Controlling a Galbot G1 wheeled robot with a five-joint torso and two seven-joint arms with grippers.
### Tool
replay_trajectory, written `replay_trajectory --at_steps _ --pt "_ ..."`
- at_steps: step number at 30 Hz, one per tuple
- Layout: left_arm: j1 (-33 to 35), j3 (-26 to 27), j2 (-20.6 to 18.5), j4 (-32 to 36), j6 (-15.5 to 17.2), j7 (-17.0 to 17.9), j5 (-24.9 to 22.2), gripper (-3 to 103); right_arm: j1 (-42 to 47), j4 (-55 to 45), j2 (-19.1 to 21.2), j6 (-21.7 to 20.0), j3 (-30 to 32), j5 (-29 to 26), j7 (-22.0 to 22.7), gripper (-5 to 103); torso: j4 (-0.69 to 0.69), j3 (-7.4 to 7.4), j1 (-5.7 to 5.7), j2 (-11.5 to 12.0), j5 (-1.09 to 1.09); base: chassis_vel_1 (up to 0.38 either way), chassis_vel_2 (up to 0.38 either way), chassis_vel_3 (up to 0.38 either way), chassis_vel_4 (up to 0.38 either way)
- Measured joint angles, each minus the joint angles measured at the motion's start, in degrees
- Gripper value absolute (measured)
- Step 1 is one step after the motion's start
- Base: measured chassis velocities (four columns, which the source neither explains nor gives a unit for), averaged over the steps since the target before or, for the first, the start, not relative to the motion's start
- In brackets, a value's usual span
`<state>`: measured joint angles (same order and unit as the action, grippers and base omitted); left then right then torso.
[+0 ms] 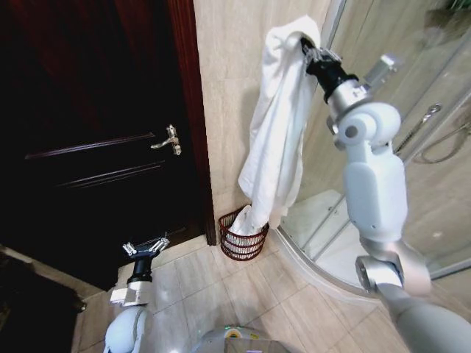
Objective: Discard the used towel into the hamper.
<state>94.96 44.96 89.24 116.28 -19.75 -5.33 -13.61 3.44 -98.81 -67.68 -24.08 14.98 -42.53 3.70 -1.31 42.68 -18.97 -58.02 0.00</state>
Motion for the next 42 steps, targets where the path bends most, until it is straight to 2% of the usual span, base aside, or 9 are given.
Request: replay_trajectory --at_steps 9,20,29,36,42 --pt "-0.5 -0.44 -0.45 -0.59 0.1 -0.02 -0.33 100 -4.85 2.7 -1.13 -0.89 -2.56 -1.19 1.83 8 0.0 -0.01 0.01 0.0 -0.01 0.0 0.0 0.0 0.0" --pt "-0.65 -0.82 -0.66 -0.67 0.25 -0.02 -0.18 100 2.24 5.23 -0.99 0.5 -2.49 1.69 0.37 8 -0.02 -0.01 0.01 0.0 0.01 0.0 0.0 0.0 0.0" --pt "-0.49 -1.27 -0.42 -0.52 0.21 0.01 0.13 100 7.17 10.45 -2.86 5.34 -4.81 4.77 -1.26 8 0.0 -0.01 0.01 -0.01 0.0 0.0 0.0 0.0 0.0" --pt "-0.1 -0.96 -0.31 -0.37 -0.09 0.03 0.12 100 13.12 15.97 -7.68 11.36 -5.52 8.3 -3.12 8 0.01 0.0 0.01 -0.01 0.01 0.0 0.0 0.0 0.0" --pt "-0.05 -0.94 -0.23 -0.41 -0.42 0.07 0.11 100 17.79 18.09 -10.15 16.08 -5.06 10.09 -5.0 8 0.0 -0.01 0.0 -0.01 0.0 0.0 0.0 0.0 0.0"
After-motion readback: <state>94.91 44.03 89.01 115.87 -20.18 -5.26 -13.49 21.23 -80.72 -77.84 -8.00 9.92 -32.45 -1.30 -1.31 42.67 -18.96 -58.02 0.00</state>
